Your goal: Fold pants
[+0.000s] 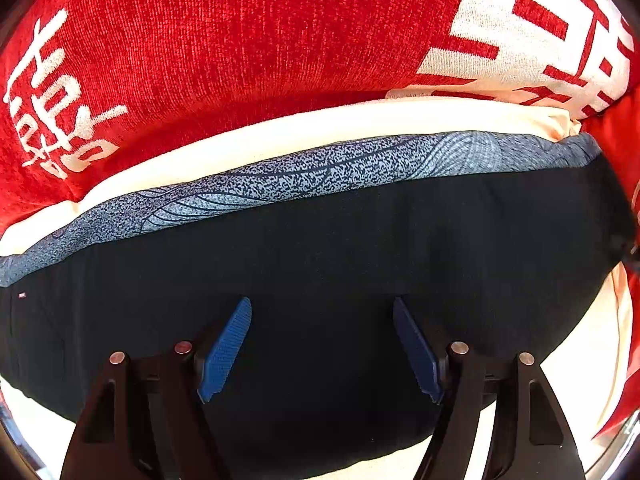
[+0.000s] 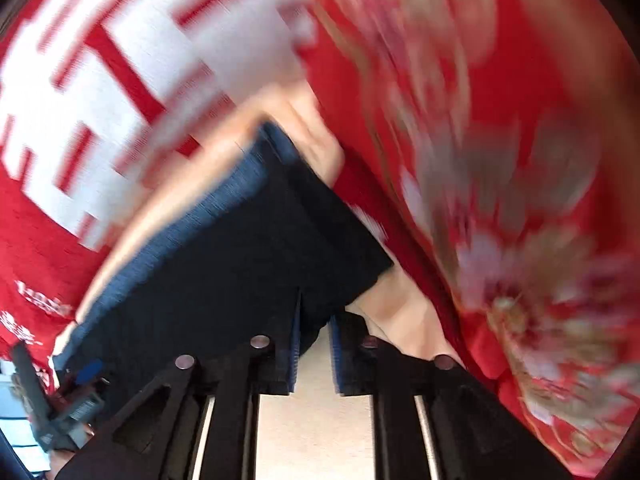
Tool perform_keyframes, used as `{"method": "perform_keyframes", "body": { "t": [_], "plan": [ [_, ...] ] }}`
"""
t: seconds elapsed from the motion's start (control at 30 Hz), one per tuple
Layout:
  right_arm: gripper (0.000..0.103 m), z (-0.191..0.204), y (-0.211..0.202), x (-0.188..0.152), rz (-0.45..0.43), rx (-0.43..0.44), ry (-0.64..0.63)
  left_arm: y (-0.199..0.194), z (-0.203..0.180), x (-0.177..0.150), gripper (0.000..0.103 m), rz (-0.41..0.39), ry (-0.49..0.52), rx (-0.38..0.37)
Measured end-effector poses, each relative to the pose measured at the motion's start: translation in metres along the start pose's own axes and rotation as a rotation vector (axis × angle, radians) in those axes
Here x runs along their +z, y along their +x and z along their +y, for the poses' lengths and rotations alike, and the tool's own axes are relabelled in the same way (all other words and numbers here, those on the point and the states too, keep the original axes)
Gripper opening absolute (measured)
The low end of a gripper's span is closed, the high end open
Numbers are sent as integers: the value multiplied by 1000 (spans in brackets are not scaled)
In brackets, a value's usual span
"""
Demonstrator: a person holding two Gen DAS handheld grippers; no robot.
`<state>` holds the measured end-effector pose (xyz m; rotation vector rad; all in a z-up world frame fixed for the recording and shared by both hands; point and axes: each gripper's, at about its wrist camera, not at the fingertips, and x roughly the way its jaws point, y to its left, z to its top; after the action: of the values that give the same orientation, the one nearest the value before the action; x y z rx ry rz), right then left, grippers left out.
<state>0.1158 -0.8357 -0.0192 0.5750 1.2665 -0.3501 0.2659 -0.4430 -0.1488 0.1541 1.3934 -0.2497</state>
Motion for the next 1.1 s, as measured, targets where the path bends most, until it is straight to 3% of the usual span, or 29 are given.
{"method": "perform_keyframes", "body": {
  "t": [0.1,0.2,0.37,0.5,0.57,0.63,0.67,0.77,0.83,0.9,1.1],
  "plan": [
    [42,4,-27,-6,-95,-42,-17,-14,-5,14,74,-16,3,-7],
    [42,28,-58,-4,-213,13,-105,-23,-20,31,74,-60,51,-22],
    [41,74,-11,33,-89,142,-221,-14,-61,63,74,-92,92,-57],
    [37,95,44,49,56,216,-190,8,-81,77,74,-84,99,-35],
    [33,99,54,59,8,188,-222,13,-83,81,74,-102,96,-27],
    [31,99,54,68,-53,97,-266,17,-80,87,75,-107,76,-29],
    [31,92,53,68,-74,58,-272,19,-78,91,83,-103,64,-31],
    [35,83,49,76,-77,60,-215,18,-72,95,84,-93,36,-41],
    [38,80,35,72,-93,53,-193,10,-69,94,84,-99,40,-26],
    [52,71,18,59,-85,88,-162,0,-64,89,84,-103,41,-29],
    [55,40,-8,-11,9,190,-62,-34,-22,45,84,-77,-3,-8]
  ]
}}
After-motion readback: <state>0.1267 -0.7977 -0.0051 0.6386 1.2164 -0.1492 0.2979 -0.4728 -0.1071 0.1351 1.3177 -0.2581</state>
